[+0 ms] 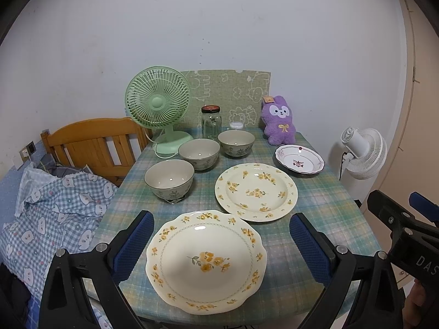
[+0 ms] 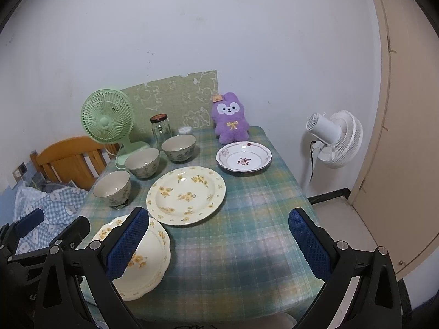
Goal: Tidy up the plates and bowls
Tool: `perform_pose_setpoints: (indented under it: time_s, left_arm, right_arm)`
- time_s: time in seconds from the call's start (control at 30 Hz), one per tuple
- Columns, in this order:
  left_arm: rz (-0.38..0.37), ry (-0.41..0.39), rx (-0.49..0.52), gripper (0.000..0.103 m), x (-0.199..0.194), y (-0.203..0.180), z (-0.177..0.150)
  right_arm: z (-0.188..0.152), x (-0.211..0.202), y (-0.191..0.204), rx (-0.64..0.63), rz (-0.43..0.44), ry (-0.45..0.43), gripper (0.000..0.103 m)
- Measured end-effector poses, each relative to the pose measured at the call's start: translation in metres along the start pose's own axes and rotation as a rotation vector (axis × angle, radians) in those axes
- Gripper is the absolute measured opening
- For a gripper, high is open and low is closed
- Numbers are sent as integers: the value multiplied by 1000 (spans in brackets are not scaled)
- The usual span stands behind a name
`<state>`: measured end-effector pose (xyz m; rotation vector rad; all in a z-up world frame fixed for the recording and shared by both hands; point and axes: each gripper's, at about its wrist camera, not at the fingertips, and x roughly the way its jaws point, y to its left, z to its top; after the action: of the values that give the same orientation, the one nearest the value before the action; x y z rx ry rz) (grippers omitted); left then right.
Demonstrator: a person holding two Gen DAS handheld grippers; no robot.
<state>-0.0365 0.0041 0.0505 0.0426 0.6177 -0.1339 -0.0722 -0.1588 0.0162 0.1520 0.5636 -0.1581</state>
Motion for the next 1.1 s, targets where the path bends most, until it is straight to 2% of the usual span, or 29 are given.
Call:
perform_pose_setpoints:
  time_s: [0.6,0.8,1.1]
  left_arm:
    - [-3,-5,4,97,10,-8,-3]
    - [0,-6,-6,97,12,-7,-7]
    - [6,-6,-9,98,13,-6,-11]
  right_arm:
    - [1,3,-3,4,-22,15,103]
    - [2,2,1,-28,-65,7,102]
    - [0,6,-3,-19,-44,28,102]
